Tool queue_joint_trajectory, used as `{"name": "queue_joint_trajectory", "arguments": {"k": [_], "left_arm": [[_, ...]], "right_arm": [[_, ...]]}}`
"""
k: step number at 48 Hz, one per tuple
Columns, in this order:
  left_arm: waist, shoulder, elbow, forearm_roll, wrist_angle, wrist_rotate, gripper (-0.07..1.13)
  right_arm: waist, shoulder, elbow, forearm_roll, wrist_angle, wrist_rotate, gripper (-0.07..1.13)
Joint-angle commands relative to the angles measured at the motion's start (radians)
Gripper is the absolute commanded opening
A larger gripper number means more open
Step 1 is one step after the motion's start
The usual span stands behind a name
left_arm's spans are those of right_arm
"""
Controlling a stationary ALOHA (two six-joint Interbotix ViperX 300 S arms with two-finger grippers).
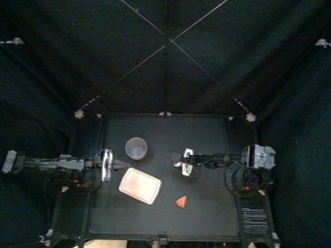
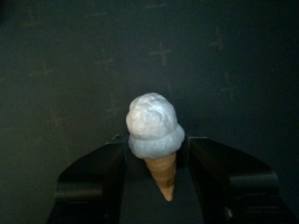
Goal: Pick the ice cream then place it on the pink plate
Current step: Place ice cream on the pink plate
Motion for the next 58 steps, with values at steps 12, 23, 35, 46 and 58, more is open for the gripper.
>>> {"name": "queue_joint_trajectory", "arguments": {"k": [12, 23, 35, 46, 58], "left_arm": [[0.003, 0.002, -0.009, 0.002, -0.005, 0.002, -0.03], [0.008, -0.002, -0.009, 0.002, -0.005, 0.002, -0.03], [0.008, -0.012, -0.006, 0.002, -0.005, 0.002, -0.03], [0.008, -0.015, -0.003, 0.002, -0.003, 0.002, -0.03], [0.009, -0.021, -0.002, 0.005, -0.003, 0.002, -0.03]], "right_arm": [[0.087, -0.044, -0.173, 0.043, 0.038, 0.000, 0.49], [0.212, 0.034, -0.405, 0.038, 0.064, 0.000, 0.50], [0.264, 0.233, -0.640, 0.029, 0.103, -0.002, 0.50], [0.279, 0.390, -0.834, 0.040, 0.183, 0.005, 0.53], [0.331, 0.451, -0.933, 0.046, 0.212, 0.003, 0.78]]}}
